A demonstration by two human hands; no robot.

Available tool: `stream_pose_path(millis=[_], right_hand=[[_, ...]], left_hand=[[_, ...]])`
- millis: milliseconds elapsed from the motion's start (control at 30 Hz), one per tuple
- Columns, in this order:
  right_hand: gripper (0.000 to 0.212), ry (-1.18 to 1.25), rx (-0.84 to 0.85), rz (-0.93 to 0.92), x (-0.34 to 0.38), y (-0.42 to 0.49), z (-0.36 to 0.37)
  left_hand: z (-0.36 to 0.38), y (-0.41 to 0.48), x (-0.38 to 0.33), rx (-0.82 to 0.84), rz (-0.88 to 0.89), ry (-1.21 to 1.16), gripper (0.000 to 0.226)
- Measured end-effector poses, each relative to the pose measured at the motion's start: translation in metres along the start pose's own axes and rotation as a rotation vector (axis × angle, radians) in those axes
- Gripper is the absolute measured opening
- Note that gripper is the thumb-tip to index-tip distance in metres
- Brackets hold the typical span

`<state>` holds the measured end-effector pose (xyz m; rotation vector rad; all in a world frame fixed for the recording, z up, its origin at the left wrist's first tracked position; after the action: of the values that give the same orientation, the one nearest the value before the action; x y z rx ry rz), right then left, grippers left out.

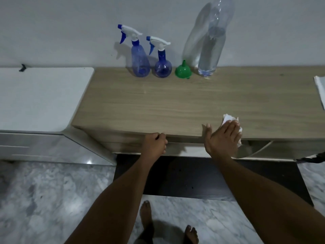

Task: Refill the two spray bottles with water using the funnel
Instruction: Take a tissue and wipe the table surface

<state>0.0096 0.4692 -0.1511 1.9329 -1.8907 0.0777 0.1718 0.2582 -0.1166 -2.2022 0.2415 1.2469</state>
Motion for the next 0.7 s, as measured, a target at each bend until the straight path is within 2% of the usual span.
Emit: stream_pose_path(millis=[67, 133, 400, 567, 700], right_hand=[[0.097, 0.034, 0.042, 0.168, 0.023, -0.011, 0.004], [0.098, 0.056, 0.056, 0.247, 0.05, -0.023, 0.009], [0.101, 0.107, 0.043, 0.294, 0.18, -0.084, 0.041], [0.097, 0.088, 0.009, 0.187, 0.263, -0.119, 0.061], [0.084, 0.101, 0.096, -0.08, 0.339, -0.156, 0.077]], left_hand=[[-0.013, 0.007, 0.006, -0.02, -0.022, -0.007, 0.037], [-0.03, 0.019, 0.01, -0.045, -0.019, 0.01, 0.038], [-0.131, 0.09, 0.023, -0.088, -0.032, 0.021, 0.034], [-0.208, 0.14, 0.048, -0.142, -0.106, 0.0, 0.031], [-0.253, 0.167, 0.064, -0.189, -0.121, -0.002, 0.031]])
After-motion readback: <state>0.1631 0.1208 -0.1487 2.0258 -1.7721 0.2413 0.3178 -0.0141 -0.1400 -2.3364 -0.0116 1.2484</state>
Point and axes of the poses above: each hand's wrist, its own y-axis towards the middle knuckle, its own z-axis out of the palm, x = y × z, the point moved 6 cm from there along y, towards the middle knuckle, and after that the axes turned 15 degrees about -x, right-handed, at the moved point
